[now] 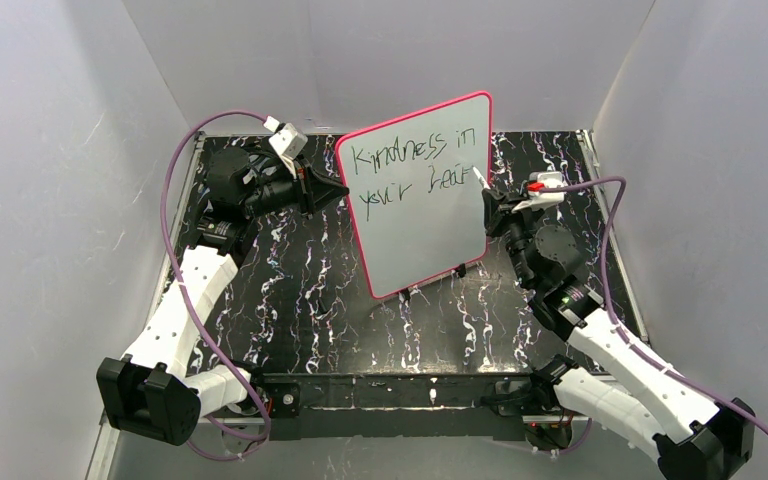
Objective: Write a sentence on the whiteboard
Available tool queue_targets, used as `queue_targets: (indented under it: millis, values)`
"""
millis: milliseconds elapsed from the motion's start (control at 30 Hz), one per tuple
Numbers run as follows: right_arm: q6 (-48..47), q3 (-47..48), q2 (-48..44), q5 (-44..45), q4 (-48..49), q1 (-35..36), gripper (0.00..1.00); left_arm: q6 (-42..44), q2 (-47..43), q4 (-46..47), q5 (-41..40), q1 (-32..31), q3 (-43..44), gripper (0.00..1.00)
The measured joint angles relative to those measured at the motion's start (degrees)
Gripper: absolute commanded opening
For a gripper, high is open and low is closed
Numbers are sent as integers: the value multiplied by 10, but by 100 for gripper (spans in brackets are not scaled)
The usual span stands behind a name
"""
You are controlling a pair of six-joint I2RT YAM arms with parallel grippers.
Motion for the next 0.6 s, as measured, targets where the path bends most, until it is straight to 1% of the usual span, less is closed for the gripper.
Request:
queue_targets:
  millis: [167, 333, 600]
  values:
    - [-6, 8, -3, -9, 23, 0, 1, 0, 0, 0, 1, 0, 0, 0]
    - [-15, 19, 15, -11, 49, 0, 1, 0, 0, 0, 1, 0, 0, 0]
    - [-18, 18, 20, -11, 47, 0, 1, 0, 0, 0, 2, 0, 0, 0]
